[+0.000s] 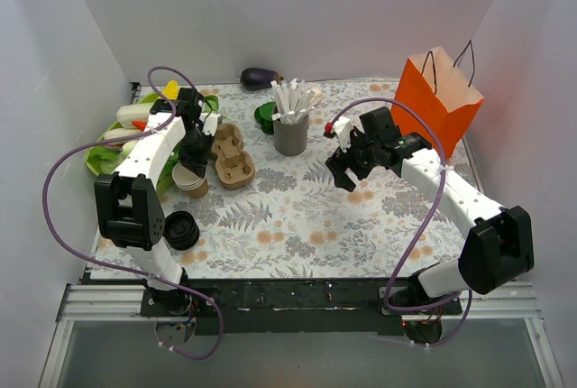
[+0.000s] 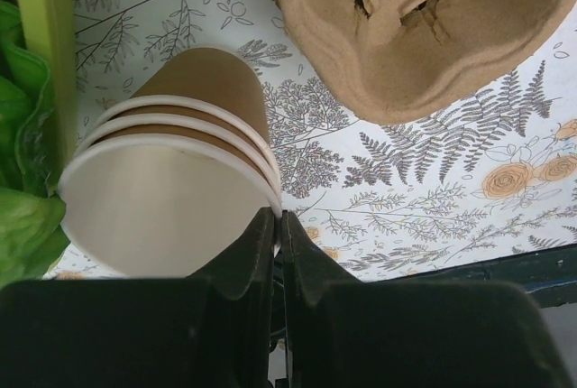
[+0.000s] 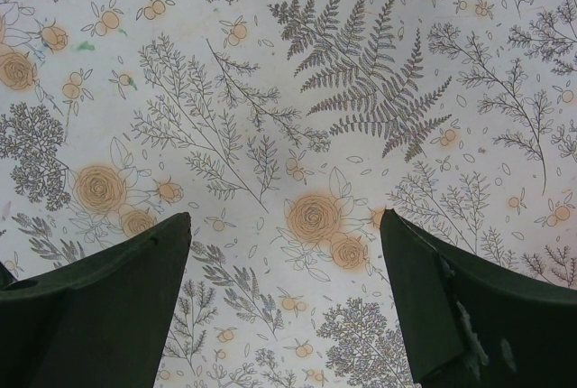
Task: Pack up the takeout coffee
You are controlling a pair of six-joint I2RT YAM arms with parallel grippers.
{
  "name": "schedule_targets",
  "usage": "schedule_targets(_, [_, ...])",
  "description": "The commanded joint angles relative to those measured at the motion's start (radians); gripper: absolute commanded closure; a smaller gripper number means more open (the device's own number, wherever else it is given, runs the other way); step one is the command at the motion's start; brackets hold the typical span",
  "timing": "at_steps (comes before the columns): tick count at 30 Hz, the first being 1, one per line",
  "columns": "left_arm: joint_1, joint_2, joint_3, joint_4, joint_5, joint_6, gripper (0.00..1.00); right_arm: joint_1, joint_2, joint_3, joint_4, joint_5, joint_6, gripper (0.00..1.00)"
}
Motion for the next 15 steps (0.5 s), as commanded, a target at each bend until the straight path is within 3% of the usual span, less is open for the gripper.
schedule_targets(1, [0.004, -0.042, 0.061, -0.031, -0.049, 0.002, 1.00, 0.006, -0.017, 0.004, 0.027, -0.016, -0.009, 0.07])
schedule_targets(8, [-0.002, -0.108, 0.093, -0.038, -0.115, 0.016, 1.00, 0.012, -0.003, 0.027, 0.052, -0.057, 0.023, 0.08])
schedule_targets(12, [-0.046, -0.174, -0.042, 0.029, -0.242, 0.088, 1.00, 0.020, 0.010, 0.034, 0.059, -0.060, 0.023, 0.08])
schedule_targets(15, [-0.060, -0.187, 0.007, -0.006, -0.189, 0.060, 1.00, 0.021, 0.018, 0.037, 0.058, -0.063, 0.026, 0.08])
